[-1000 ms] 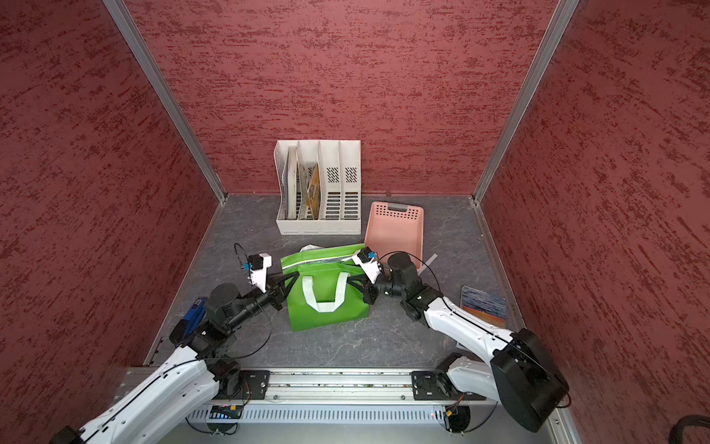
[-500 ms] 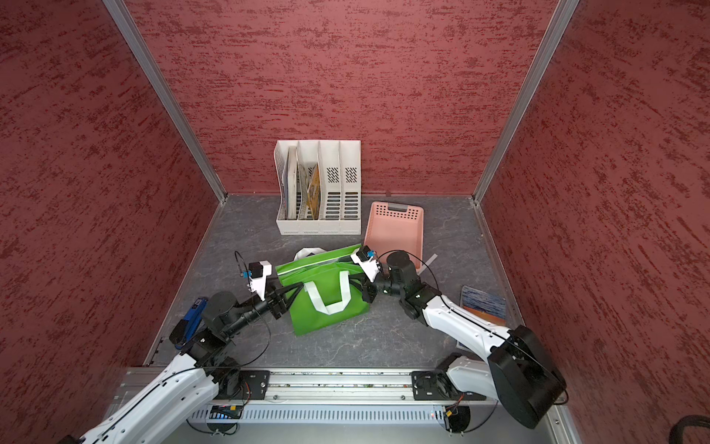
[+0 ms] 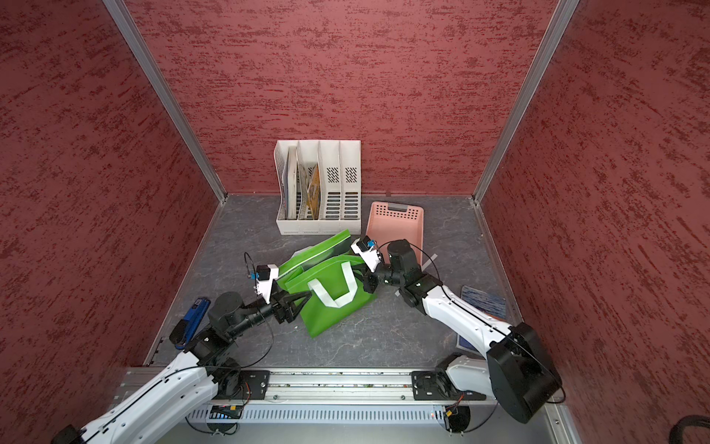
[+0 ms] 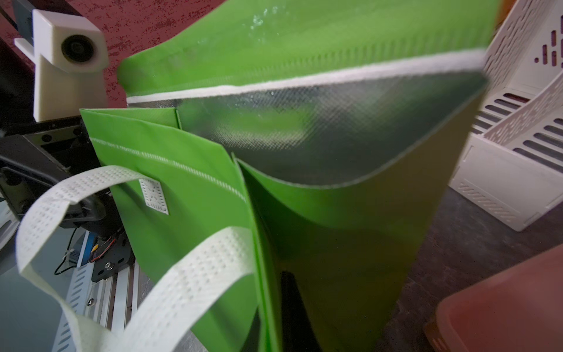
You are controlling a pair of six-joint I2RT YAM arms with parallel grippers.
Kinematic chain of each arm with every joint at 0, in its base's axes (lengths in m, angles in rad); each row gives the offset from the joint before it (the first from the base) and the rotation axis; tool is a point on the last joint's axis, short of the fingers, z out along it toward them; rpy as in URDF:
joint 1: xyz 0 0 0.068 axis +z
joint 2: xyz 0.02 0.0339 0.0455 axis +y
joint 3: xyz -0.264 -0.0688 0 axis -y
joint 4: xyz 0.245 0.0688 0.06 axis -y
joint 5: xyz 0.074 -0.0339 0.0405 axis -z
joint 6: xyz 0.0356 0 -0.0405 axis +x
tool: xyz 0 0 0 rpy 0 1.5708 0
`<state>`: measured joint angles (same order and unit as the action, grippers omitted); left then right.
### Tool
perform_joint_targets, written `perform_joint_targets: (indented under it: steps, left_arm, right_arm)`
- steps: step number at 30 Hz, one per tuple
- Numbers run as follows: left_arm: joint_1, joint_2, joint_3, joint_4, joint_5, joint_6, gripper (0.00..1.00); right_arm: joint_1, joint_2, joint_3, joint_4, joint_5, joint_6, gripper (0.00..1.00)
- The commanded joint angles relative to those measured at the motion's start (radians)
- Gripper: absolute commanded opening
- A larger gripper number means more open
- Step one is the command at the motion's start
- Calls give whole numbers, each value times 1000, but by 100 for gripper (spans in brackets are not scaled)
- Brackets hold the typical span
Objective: Place the ice pack in the delivery bag
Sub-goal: Close the delivery bag at the center of the board.
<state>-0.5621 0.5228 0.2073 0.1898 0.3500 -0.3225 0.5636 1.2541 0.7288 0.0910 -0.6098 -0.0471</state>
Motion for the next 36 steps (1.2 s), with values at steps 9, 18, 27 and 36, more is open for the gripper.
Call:
perform_joint_targets:
  steps: [9,18,27,36]
  left_arm:
    - [-23,-84,-56,-52,-129,10,100]
    - [-60,12,-55,22,-122,-9,67]
    - [-67,-29,-55,40,-144,-15,37]
    - [-66,-56,-72,56,-155,-13,30]
  right_arm:
    - [0,-21,27,-70,-39,-54,0]
    - [0,-3,51,-55,-51,-36,0]
    - [1,-32,59,-69,13,9,14]
    - [0,-150,11,-41,229,54,44]
